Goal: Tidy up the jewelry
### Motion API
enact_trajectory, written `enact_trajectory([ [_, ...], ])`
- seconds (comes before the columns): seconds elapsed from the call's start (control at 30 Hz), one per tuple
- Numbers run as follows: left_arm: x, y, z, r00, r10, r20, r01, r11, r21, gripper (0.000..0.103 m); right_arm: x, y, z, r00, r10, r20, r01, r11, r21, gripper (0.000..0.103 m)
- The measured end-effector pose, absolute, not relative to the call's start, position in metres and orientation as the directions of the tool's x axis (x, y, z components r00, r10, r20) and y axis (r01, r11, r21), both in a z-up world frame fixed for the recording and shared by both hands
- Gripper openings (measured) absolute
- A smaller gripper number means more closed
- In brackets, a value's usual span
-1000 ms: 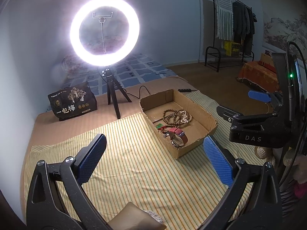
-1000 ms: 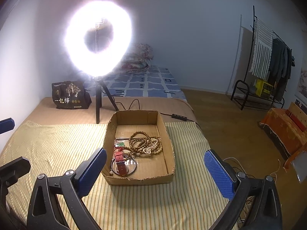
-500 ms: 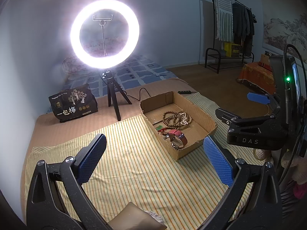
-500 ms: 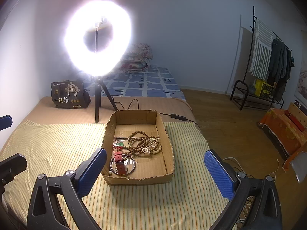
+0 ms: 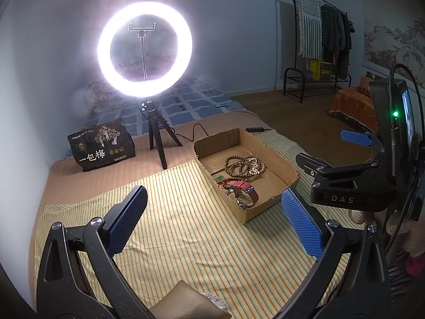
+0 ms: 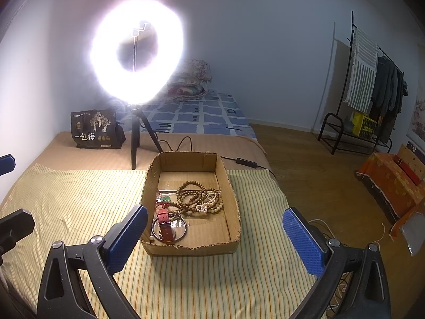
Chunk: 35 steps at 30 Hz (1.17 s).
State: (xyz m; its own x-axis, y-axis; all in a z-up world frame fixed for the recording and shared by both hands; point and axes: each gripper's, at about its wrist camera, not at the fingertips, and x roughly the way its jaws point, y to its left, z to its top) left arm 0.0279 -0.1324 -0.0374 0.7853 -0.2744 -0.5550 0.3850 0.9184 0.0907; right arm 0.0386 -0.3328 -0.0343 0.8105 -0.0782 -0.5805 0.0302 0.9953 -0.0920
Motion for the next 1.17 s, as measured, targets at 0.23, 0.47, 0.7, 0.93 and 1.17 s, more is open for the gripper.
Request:
enact_trajectory([
  [0.23, 0.0277, -0.1322, -0.0375, 0.786, -0.274, -0.555, 0.385, 0.918, 0.091, 0.103, 0.0386, -0.3328, -0.0343, 0.81, -0.079, -0.581, 0.029, 0.995, -0.093, 0.103],
  [0.47, 0.0279, -0.1333, -0.0356, 0.787, -0.273, -0.554, 0.382, 0.92, 0.089, 0.103, 0.038, -0.3328, -0.0337, 0.809, -0.078, -0.582, 0.029, 0.995, -0.094, 0.103],
  [0.7, 0.0282, -0.133, -0.0349, 0.787, -0.272, -0.553, 0.383, 0.919, 0.092, 0.103, 0.039, -0.3329, -0.0344, 0.808, -0.077, -0.584, 0.024, 0.995, -0.098, 0.103],
  [0.93, 0.0263, -0.1341, -0.0322, 0.798, -0.269, -0.539, 0.379, 0.92, 0.102, 0.103, 0.0392, -0.3332, -0.0345, 0.808, -0.076, -0.584, 0.023, 0.995, -0.099, 0.103],
  [1.17, 0.031, -0.1366, -0.0298, 0.793, -0.259, -0.551, 0.372, 0.923, 0.102, 0.103, 0.0404, -0.3349, -0.0358, 0.805, -0.083, -0.587, 0.025, 0.994, -0.106, 0.103],
])
